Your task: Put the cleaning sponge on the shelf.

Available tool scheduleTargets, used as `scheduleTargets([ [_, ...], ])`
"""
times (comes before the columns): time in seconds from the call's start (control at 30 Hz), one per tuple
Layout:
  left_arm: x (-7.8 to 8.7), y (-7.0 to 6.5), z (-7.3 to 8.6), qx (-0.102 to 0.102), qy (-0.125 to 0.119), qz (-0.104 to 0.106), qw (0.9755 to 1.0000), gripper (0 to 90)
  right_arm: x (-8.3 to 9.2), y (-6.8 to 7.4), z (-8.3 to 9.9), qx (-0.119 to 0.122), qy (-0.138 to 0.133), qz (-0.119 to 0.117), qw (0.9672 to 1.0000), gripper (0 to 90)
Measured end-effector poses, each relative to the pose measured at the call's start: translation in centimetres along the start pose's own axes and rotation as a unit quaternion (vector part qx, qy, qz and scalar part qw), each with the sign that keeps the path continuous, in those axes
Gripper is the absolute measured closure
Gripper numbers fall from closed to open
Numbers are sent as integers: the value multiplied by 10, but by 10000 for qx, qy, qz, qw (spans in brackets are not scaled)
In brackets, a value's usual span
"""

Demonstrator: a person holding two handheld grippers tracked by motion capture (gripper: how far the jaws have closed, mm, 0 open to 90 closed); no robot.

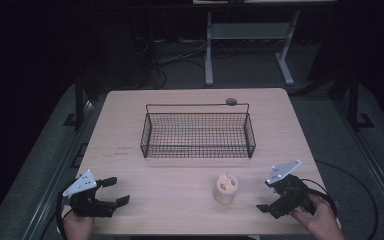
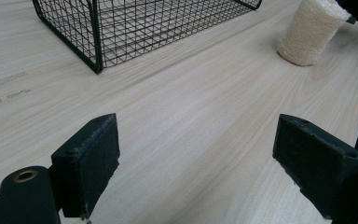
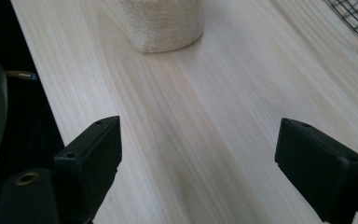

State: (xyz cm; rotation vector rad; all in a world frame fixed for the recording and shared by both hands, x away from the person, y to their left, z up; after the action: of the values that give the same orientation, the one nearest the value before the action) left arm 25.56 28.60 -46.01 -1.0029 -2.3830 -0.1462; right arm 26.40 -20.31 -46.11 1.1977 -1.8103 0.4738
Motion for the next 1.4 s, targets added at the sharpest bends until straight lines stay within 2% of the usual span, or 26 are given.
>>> scheduleTargets([
  [0.37,1,1,0,13,-6,-7,10000,134,-1,5,-15,351,212,-58,9991,145],
  [0.8,1,1,0,5,-11,5,10000,134,-3,9,-37,645,360,-110,9972,147],
  [1.07,-1,1,0,-14,20,20,10000,134,-15,12,-53,789,575,-210,9950,150],
  [1.4,0,2,0,13,-11,18,10000,134,-22,16,-73,962,719,-268,9924,150],
])
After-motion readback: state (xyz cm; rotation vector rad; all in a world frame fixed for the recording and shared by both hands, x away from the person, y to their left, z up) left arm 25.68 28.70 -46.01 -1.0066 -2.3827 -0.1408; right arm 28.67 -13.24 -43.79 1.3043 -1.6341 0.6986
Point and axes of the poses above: each handheld gripper's, and its own axes: x roughly backward along the jaws, z roughly out of its underside, y roughly to its left, the point moved 5 cm from there along -x, roughly forward along the jaws, and after that the axes turned 5 degrees about -z, right-handed, at the moved point
